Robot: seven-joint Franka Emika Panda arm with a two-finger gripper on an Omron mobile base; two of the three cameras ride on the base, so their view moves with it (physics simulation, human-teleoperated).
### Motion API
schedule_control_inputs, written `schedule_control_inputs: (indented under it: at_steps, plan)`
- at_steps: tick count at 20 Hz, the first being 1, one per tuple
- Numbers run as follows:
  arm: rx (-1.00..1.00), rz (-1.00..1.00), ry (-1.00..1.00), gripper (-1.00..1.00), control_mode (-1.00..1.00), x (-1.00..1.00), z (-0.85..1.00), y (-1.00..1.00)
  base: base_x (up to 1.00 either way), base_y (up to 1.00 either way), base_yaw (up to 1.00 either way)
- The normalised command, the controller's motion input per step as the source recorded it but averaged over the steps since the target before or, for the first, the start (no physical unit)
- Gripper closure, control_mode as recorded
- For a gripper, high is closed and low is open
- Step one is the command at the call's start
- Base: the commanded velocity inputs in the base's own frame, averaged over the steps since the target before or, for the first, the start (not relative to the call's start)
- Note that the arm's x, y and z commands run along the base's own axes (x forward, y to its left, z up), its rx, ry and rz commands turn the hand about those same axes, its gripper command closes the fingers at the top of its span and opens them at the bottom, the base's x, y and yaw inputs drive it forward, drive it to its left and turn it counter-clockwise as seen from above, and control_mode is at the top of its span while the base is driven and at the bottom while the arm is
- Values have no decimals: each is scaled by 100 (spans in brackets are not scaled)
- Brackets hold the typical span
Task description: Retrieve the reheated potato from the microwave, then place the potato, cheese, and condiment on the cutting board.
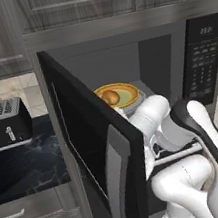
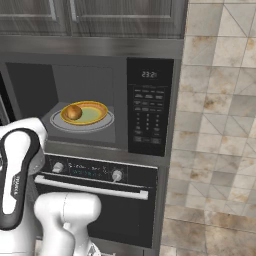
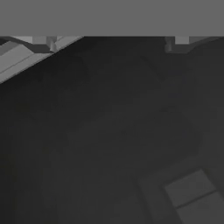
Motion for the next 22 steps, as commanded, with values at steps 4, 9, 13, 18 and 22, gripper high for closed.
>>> schedule_control_inputs:
  at_steps: [4,9,13,18,22]
  plan:
    - [2,0,-2,-100,-100,1,-7,59,0,0,0]
    - [0,-6,-6,-100,-100,10,-2,55,0,0,0]
    - [0,-17,-7,-100,-100,16,0,45,0,0,0]
    - [-1,-23,-7,-100,-100,21,0,30,0,0,0]
    - [-2,-21,-2,-100,-100,27,-10,2,0,0,0]
